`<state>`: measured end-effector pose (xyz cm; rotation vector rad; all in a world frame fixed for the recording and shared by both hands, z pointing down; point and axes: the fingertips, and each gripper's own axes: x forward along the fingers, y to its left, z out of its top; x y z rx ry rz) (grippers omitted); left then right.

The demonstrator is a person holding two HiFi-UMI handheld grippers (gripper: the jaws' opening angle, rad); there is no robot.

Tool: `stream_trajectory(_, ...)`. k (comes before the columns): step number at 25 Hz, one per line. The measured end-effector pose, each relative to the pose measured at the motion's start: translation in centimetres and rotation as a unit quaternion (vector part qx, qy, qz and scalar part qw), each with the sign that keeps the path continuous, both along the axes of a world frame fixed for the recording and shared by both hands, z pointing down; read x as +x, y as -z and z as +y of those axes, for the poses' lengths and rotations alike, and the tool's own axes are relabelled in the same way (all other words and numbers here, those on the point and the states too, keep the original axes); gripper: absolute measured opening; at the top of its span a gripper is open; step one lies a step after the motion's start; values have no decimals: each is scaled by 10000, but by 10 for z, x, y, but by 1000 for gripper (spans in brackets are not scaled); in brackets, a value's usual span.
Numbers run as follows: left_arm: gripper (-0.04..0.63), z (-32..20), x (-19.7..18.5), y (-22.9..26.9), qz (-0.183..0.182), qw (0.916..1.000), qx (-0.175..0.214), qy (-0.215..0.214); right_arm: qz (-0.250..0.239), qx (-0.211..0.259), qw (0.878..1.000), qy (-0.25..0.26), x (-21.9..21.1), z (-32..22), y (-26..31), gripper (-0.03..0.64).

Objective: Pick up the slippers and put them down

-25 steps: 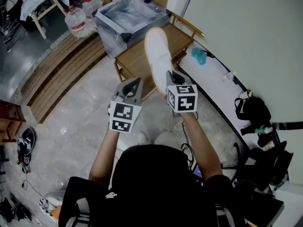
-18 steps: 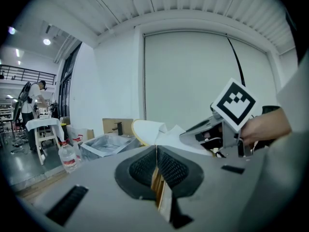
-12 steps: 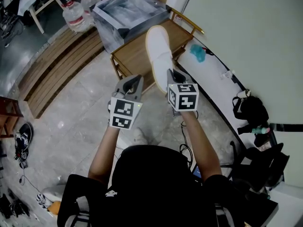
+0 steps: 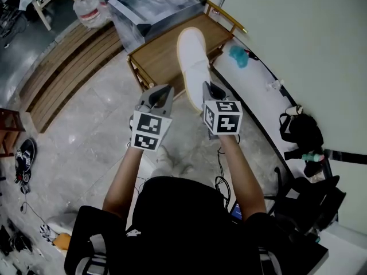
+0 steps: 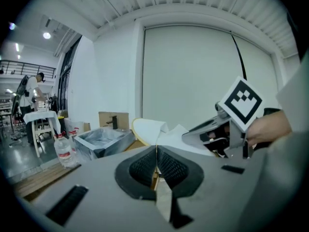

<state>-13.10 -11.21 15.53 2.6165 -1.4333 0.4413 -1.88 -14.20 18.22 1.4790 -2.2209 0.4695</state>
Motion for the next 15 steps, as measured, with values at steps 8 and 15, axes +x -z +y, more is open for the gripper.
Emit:
stream_trajectory(8,6,18,53,2,675,9959,-449,-391,21,-193,9998,-109,43,11,-31,14)
stream_trajectory(15,6,18,84,-30,571,9977,-169,-319,48,-264,9994,-235,85,31,-61,14)
